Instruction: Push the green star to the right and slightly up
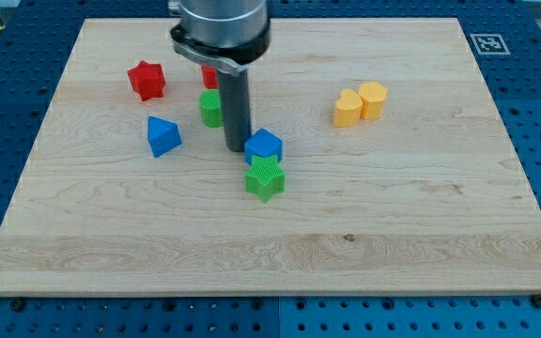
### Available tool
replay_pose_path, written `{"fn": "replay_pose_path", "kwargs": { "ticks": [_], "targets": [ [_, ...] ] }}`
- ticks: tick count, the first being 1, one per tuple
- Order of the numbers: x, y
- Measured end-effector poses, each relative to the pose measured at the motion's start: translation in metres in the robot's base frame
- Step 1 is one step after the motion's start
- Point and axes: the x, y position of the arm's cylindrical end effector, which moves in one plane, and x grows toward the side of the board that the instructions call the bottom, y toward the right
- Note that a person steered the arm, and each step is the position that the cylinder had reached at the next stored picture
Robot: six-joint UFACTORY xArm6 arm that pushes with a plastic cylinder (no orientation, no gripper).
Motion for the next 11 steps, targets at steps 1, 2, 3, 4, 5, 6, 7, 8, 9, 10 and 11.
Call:
{"fn": "replay_pose_path", "kwargs": {
  "ticks": [1,2,3,4,5,6,7,8,9,10,11],
  "targets": [
    [0.01,0.0],
    [0.033,-0.02],
    [0.053,-0.02],
    [0.061,-0.014],
    [0.066,0.016],
    [0.066,0.05],
    [0.066,0.081],
    [0.066,0.12],
    [0.066,0.167],
    [0.066,0.207],
    [0.066,0.216]
  ]
}}
